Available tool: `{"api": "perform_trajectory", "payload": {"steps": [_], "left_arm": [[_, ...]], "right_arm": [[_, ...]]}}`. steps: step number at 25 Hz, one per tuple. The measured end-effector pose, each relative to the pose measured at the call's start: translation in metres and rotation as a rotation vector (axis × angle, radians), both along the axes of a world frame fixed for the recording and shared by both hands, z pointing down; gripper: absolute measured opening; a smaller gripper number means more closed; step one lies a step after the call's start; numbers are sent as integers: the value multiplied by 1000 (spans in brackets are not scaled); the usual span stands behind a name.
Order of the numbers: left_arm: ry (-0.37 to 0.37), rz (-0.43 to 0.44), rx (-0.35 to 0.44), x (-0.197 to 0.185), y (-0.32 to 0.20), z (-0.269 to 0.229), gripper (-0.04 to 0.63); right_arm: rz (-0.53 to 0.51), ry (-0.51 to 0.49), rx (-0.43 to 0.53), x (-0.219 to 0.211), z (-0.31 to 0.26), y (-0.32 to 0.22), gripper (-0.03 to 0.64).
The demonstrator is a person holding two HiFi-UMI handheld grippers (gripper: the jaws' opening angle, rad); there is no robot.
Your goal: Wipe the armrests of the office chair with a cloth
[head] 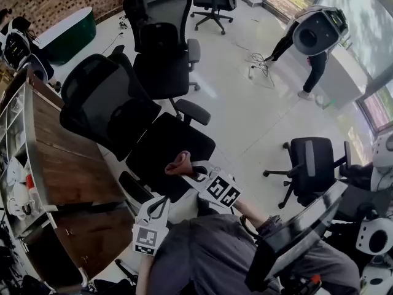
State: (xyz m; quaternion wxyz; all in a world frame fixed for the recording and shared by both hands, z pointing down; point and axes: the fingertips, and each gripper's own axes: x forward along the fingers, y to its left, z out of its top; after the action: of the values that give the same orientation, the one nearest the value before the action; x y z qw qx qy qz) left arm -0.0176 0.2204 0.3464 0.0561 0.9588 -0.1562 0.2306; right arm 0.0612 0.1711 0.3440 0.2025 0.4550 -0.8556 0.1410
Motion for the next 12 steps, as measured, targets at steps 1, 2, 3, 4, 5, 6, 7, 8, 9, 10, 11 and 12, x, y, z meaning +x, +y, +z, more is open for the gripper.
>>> {"api": "perform_trajectory", "payload": {"steps": [1, 2, 3, 4, 5, 6, 7, 8, 9, 10, 11, 12], "left_arm": [[-1, 1, 1, 9, 1, 0, 17], [-1, 4, 2, 18, 1, -1, 17], [-2, 6, 4, 25, 2, -1, 17], [-2, 6, 6, 32, 3, -2, 17], [-2, 7, 9, 37, 4, -2, 17], [-2, 8, 12, 40, 5, -3, 17], [-1, 11, 15, 42, 6, -4, 17], [0, 14, 17, 44, 6, -4, 17], [0, 18, 18, 45, 7, -4, 17], [-1, 22, 18, 45, 8, -3, 17], [-4, 27, 17, 45, 9, -3, 17], [-5, 32, 18, 46, 9, -3, 17]], "right_arm": [[-8, 3, 4, 8, -2, -1, 44], [-15, 8, 8, 15, -3, -2, 44], [-21, 12, 12, 22, -5, -3, 44], [-26, 16, 13, 28, -6, -4, 45], [-30, 19, 13, 32, -6, -4, 44], [-32, 22, 14, 36, -7, -4, 44], [-32, 26, 15, 38, -7, -5, 44], [-32, 29, 17, 40, -8, -5, 44], [-31, 31, 19, 40, -10, -5, 44], [-30, 30, 20, 39, -11, -6, 44], [-28, 26, 22, 38, -12, -5, 44], [-27, 21, 23, 38, -14, -5, 44]]}}
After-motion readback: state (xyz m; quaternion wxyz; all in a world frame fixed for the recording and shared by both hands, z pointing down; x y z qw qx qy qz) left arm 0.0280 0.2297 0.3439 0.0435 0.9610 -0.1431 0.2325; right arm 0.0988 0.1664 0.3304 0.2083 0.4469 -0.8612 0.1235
